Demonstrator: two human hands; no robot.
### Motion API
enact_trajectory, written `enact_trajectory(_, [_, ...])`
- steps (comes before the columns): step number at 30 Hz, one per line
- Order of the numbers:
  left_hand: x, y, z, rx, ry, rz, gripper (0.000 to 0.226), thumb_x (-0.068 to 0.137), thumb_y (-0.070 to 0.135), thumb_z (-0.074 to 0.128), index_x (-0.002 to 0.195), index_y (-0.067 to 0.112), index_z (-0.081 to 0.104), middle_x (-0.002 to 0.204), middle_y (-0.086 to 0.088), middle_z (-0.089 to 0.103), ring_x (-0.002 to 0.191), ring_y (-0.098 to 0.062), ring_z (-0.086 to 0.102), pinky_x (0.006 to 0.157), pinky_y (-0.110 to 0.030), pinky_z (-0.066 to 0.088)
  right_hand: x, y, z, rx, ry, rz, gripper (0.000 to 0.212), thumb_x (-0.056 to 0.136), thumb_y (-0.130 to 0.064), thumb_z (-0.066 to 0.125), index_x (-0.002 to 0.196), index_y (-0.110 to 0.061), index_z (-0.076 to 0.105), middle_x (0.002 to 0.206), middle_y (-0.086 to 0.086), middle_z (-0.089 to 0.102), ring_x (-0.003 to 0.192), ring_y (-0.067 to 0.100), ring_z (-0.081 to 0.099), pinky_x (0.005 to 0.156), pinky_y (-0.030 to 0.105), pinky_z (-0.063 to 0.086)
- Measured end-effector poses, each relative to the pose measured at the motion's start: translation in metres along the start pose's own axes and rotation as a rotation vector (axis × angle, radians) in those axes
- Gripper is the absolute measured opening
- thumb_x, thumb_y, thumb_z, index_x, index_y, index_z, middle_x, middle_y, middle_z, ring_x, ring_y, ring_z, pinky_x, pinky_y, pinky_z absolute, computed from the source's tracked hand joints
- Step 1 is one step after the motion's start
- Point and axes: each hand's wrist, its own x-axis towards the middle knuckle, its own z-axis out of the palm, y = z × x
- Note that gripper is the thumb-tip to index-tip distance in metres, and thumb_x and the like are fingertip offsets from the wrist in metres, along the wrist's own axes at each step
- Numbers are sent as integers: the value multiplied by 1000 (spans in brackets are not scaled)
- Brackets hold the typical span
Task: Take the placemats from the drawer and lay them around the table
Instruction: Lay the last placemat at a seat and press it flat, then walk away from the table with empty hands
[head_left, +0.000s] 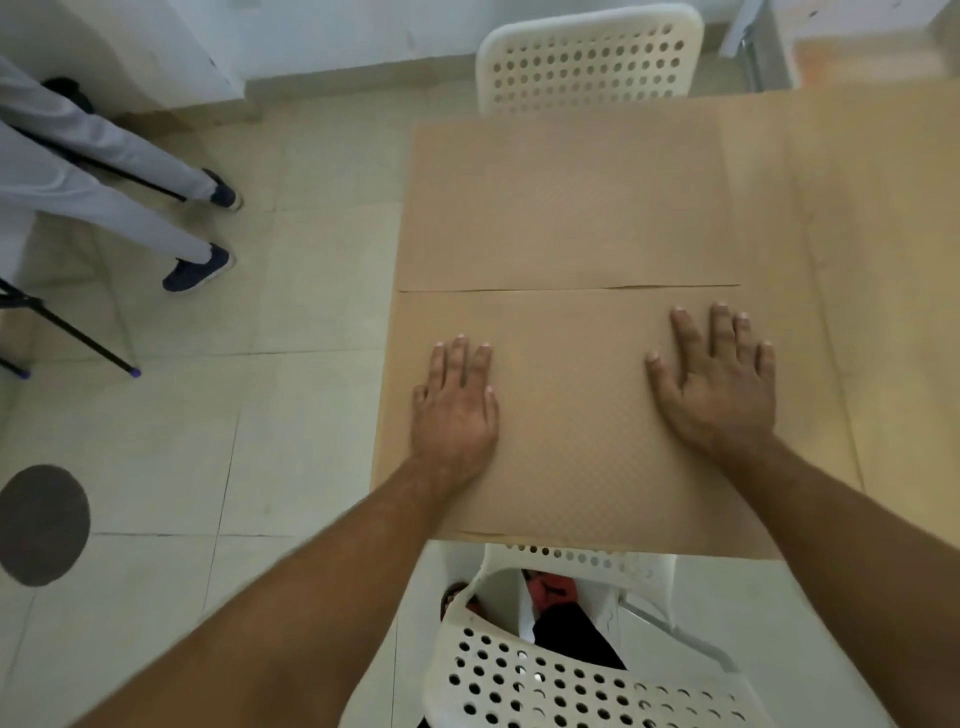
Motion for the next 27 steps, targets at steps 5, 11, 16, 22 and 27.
enact_trajectory(5, [-3, 7, -14, -60, -1, -11, 56, 101, 38, 32, 154, 29, 19, 165, -6, 11, 152, -26, 4, 117, -54, 24, -5, -2, -17, 1, -42, -41, 77, 93, -72, 17, 159, -35, 2, 168, 10, 0, 154, 29, 0, 123, 49, 1])
enact_trajectory(11, [-37, 15, -49, -256, 40, 59, 62, 96, 44, 44, 153, 26, 25, 163, -6, 19, 150, -23, 15, 120, -46, 21, -51, -89, -34, 259, -80, -263, 81, 94, -66, 39, 159, -33, 4, 168, 8, 9, 154, 25, 8, 123, 44, 10])
enact_trajectory(16, [-53, -40, -104, -453, 198, 59, 67, 94, 43, 54, 152, 23, 28, 159, -1, 29, 146, -17, 23, 119, -43, 25, -79, -171, -53, 465, -130, -403, 86, 91, -63, 51, 159, -33, 7, 167, 0, 18, 153, 17, 15, 122, 40, 19])
enact_trajectory(22, [-62, -147, -174, -537, 258, 128, 72, 91, 50, 57, 152, 27, 26, 158, 7, 28, 146, -10, 21, 118, -40, 25, -98, -279, -83, 513, -55, -465, 87, 88, -62, 58, 158, -33, 16, 166, -7, 20, 151, 10, 17, 120, 34, 19])
enact_trajectory(27, [-65, -230, -246, -527, 316, 255, 69, 92, 51, 57, 151, 29, 28, 156, 9, 30, 143, -7, 23, 116, -32, 25, -112, -383, -107, 616, 29, -485, 83, 89, -64, 57, 157, -34, 21, 165, -9, 23, 150, 9, 19, 119, 33, 20])
